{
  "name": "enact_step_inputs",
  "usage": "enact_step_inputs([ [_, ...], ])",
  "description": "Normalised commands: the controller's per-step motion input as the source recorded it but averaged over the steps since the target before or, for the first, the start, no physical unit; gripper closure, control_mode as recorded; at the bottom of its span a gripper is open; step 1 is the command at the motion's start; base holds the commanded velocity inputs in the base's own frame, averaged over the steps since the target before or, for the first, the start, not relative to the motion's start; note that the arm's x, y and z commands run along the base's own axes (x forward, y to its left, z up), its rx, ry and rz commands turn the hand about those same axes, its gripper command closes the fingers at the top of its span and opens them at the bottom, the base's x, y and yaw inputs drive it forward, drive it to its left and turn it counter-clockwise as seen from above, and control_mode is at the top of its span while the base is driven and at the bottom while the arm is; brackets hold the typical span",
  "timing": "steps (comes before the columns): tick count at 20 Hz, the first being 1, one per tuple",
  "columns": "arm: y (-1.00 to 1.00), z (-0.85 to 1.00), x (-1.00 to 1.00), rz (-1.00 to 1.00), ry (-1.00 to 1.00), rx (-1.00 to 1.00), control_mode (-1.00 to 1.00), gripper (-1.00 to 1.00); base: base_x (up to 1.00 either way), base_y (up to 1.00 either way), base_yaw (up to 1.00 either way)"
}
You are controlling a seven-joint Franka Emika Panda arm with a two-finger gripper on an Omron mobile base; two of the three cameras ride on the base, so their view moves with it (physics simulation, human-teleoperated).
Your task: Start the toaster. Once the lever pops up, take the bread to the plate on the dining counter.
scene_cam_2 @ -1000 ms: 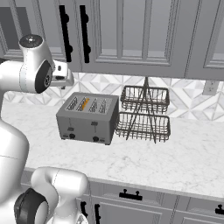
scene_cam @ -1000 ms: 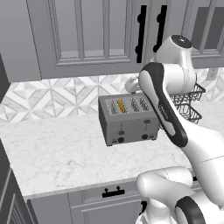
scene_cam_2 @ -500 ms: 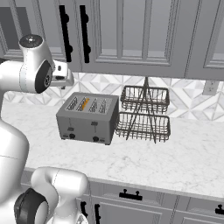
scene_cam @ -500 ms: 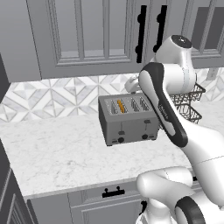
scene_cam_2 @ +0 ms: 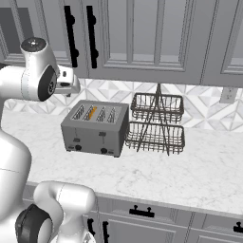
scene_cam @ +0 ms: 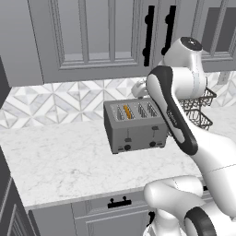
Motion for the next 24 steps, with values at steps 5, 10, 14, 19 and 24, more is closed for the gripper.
enact_step_inputs([
  [5, 0.0, 0.0, 0.0, 0.0, 0.0, 0.0, -1.0, -1.0, 0.0, 0.0, 0.0],
  [10, 0.0, 0.0, 0.0, 0.0, 0.0, 0.0, -1.0, -1.0, 0.0, 0.0, 0.0],
  [14, 0.0, 0.0, 0.0, 0.0, 0.0, 0.0, -1.0, -1.0, 0.0, 0.0, 0.0],
  [19, 0.0, 0.0, 0.0, 0.0, 0.0, 0.0, -1.0, -1.0, 0.0, 0.0, 0.0],
  [24, 0.0, 0.0, 0.0, 0.0, 0.0, 0.0, -1.0, -1.0, 0.0, 0.0, 0.0],
])
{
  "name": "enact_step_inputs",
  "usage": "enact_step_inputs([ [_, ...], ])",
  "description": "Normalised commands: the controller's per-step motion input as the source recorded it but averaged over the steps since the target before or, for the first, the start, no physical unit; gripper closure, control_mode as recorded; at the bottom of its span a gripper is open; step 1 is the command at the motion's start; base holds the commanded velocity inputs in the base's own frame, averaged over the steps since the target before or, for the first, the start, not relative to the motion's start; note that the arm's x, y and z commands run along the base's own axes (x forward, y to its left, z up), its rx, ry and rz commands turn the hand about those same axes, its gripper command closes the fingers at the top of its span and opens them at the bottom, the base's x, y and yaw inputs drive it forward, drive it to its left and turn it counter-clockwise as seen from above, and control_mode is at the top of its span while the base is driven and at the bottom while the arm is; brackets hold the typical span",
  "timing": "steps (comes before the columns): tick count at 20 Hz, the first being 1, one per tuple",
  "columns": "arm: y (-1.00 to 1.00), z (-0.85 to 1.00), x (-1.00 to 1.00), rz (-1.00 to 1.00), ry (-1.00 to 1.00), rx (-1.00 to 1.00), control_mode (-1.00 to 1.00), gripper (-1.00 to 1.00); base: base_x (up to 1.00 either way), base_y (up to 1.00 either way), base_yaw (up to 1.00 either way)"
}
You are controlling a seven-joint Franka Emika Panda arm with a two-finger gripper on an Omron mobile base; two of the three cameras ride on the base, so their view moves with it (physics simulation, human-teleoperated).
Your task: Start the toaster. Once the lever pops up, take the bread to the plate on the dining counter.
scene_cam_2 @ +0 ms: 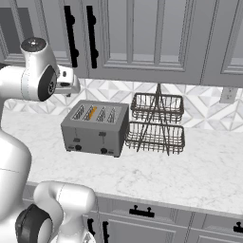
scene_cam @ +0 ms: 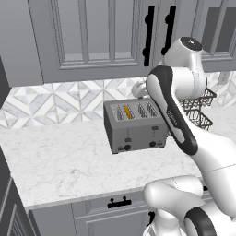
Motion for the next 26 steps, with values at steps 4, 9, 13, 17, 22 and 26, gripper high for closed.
enact_step_inputs([
  [4, 0.0, 0.0, 0.0, 0.0, 0.0, 0.0, -1.0, -1.0, 0.0, 0.0, 0.0],
  [9, 0.0, 0.0, 0.0, 0.0, 0.0, 0.0, -1.0, -1.0, 0.0, 0.0, 0.0],
  [13, 0.0, 0.0, 0.0, 0.0, 0.0, 0.0, -1.0, -1.0, 0.0, 0.0, 0.0],
  [17, 0.0, 0.0, 0.0, 0.0, 0.0, 0.0, -1.0, -1.0, 0.0, 0.0, 0.0],
  [22, 0.0, 0.0, 0.0, 0.0, 0.0, 0.0, -1.0, -1.0, 0.0, 0.0, 0.0],
  [26, 0.0, 0.0, 0.0, 0.0, 0.0, 0.0, -1.0, -1.0, 0.0, 0.0, 0.0],
])
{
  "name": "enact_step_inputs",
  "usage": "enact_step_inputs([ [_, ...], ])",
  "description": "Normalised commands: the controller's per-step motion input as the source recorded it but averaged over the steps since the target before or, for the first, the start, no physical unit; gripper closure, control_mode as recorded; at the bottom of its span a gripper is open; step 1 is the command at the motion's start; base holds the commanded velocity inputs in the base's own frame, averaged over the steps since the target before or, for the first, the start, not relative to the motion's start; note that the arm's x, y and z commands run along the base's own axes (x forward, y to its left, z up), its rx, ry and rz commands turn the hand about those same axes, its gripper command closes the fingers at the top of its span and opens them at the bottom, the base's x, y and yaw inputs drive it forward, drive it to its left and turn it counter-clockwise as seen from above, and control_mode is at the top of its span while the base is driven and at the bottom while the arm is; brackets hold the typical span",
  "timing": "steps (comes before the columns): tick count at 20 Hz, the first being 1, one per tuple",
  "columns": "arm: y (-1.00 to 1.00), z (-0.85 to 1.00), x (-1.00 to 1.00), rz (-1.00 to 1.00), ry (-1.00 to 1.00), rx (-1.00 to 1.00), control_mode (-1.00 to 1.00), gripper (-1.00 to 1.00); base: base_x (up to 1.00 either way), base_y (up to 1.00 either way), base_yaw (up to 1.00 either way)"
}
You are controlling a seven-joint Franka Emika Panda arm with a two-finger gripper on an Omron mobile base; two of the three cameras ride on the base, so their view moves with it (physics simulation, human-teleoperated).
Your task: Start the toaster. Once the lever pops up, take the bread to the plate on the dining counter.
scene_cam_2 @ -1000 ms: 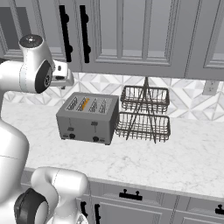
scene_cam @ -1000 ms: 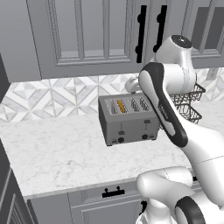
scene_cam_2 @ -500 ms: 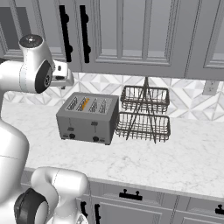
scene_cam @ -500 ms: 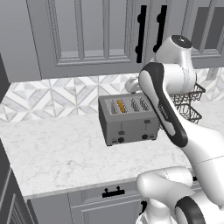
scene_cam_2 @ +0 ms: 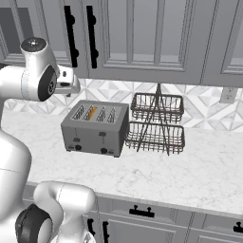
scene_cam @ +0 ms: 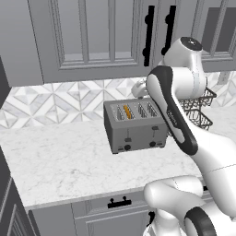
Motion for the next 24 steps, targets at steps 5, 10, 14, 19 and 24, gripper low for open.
enact_step_inputs([
  [5, 0.0, 0.0, 0.0, 0.0, 0.0, 0.0, -1.0, -1.0, 0.0, 0.0, 0.0],
  [10, 0.0, 0.0, 0.0, 0.0, 0.0, 0.0, -1.0, -1.0, 0.0, 0.0, 0.0],
  [14, 0.0, 0.0, 0.0, 0.0, 0.0, 0.0, -1.0, -1.0, 0.0, 0.0, 0.0],
  [19, 0.0, 0.0, 0.0, 0.0, 0.0, 0.0, -1.0, -1.0, 0.0, 0.0, 0.0],
  [24, 0.0, 0.0, 0.0, 0.0, 0.0, 0.0, -1.0, -1.0, 0.0, 0.0, 0.0],
])
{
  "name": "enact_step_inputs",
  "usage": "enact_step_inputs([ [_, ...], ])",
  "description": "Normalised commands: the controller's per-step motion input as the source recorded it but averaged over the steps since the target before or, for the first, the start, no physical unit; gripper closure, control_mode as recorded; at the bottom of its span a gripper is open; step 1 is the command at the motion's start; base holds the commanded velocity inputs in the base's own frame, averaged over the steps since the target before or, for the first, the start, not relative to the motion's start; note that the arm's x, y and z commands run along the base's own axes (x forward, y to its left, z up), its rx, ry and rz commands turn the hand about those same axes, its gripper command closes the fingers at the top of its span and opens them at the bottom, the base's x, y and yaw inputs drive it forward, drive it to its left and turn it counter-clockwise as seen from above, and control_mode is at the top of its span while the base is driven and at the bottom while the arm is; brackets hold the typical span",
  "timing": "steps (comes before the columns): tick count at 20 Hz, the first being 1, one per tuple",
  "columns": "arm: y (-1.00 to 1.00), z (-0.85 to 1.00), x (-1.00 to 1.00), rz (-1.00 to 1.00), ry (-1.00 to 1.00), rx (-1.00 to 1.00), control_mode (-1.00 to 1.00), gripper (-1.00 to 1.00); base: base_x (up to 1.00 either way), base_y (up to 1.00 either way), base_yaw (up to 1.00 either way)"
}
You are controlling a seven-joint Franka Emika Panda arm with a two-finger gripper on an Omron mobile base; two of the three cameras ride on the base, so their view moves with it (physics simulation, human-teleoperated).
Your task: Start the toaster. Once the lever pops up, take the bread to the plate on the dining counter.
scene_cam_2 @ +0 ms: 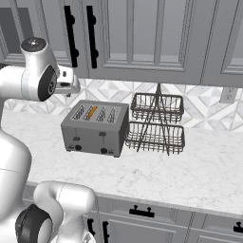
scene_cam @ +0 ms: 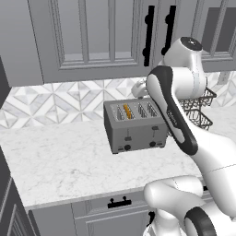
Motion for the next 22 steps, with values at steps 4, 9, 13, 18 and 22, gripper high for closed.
enact_step_inputs([
  [4, 0.0, 0.0, 0.0, 0.0, 0.0, 0.0, -1.0, -1.0, 0.0, 0.0, 0.0],
  [9, 0.0, 0.0, 0.0, 0.0, 0.0, 0.0, -1.0, -1.0, 0.0, 0.0, 0.0],
  [13, 0.0, 0.0, 0.0, 0.0, 0.0, 0.0, -1.0, -1.0, 0.0, 0.0, 0.0],
  [18, 0.0, 0.0, 0.0, 0.0, 0.0, 0.0, -1.0, -1.0, 0.0, 0.0, 0.0],
  [22, 0.0, 0.0, 0.0, 0.0, 0.0, 0.0, -1.0, -1.0, 0.0, 0.0, 0.0],
])
